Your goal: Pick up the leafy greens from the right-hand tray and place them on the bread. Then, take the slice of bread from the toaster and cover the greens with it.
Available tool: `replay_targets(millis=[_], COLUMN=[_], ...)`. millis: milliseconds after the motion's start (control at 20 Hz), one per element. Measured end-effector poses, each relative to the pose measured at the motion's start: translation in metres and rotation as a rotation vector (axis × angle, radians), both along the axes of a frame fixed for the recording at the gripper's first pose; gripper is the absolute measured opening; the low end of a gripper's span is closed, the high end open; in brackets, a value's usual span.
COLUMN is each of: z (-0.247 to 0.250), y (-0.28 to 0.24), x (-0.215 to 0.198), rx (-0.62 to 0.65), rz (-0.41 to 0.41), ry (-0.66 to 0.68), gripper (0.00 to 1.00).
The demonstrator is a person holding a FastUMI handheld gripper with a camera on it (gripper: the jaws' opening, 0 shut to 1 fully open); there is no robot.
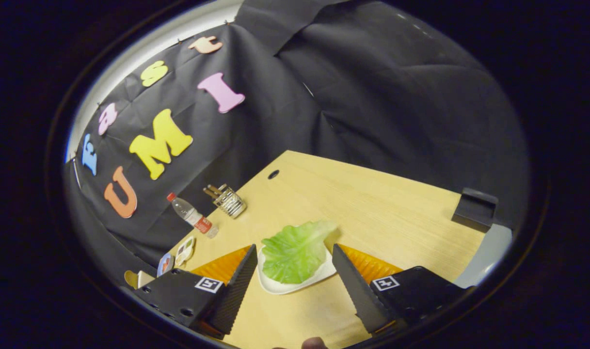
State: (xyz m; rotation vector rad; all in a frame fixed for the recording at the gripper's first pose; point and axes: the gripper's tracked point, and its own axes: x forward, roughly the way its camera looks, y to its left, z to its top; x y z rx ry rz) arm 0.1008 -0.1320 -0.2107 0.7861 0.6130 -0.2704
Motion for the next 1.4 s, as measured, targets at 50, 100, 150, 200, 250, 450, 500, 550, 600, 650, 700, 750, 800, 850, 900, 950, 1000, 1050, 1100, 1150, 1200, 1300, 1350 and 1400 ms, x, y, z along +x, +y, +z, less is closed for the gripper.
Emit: replay_targets(millis=[50, 100, 150, 200, 250, 450, 500, 550, 600, 650, 700, 750, 800, 850, 900, 950, 1000, 1050, 1100, 1150, 1200, 1300, 1350, 1400], z=[-0.009, -0.015, -0.022, -0.028, -0.031, -0.052, -0.050, -0.053, -0.055, -0.060, -0.063, -0.064, -0.064, -0.063, -0.063, -0.062, -0.054, -0.052, -0.043, -0.040, -0.035, -0.019, -0.011, 0.000], y=[-0.005, -0.007, -0.010, -0.012, -0.013, -0.020, -0.024, -0.025, -0.026, -0.028, -0.030, -0.031, -0.030, -0.031, -0.034, -0.036, -0.033, -0.030, -0.026, -0.023, -0.018, -0.008, -0.005, -0.001], x=[0.006, 0.011, 0.018, 0.027, 0.035, 0.049, 0.053, 0.055, 0.059, 0.059, 0.058, 0.059, 0.058, 0.058, 0.058, 0.061, 0.058, 0.066, 0.063, 0.064, 0.065, 0.066, 0.068, 0.069], rx=[0.029, 0.055, 0.080, 0.112, 0.148, 0.189, 0.205, 0.210, 0.213, 0.211, 0.212, 0.219, 0.229, 0.237, 0.235, 0.234, 0.240, 0.258, 0.277, 0.288, 0.299, 0.301, 0.298, 0.298], rz=[-0.016, -0.027, -0.040, -0.057, -0.072, -0.107, -0.113, -0.118, -0.122, -0.124, -0.134, -0.140, -0.143, -0.145, -0.150, -0.146, -0.131, -0.107, -0.086, -0.076, -0.063, -0.038, -0.030, -0.024], ry=[0.021, 0.032, 0.043, 0.053, 0.054, 0.085, 0.085, 0.095, 0.093, 0.115, 0.130, 0.137, 0.142, 0.139, 0.130, 0.123, 0.101, 0.065, 0.046, 0.040, 0.023, -0.011, -0.030, -0.050], gripper=[0.95, 0.96, 0.95, 0.95, 0.95, 0.95, 0.91, 0.89, 0.81, 0.73, 0.61, 0.49, 0.37, 0.25, 0.15, 0.05, 0.02, 0.00, 0.00, 0.00, 0.00, 0.00, 0.00, 0.00])
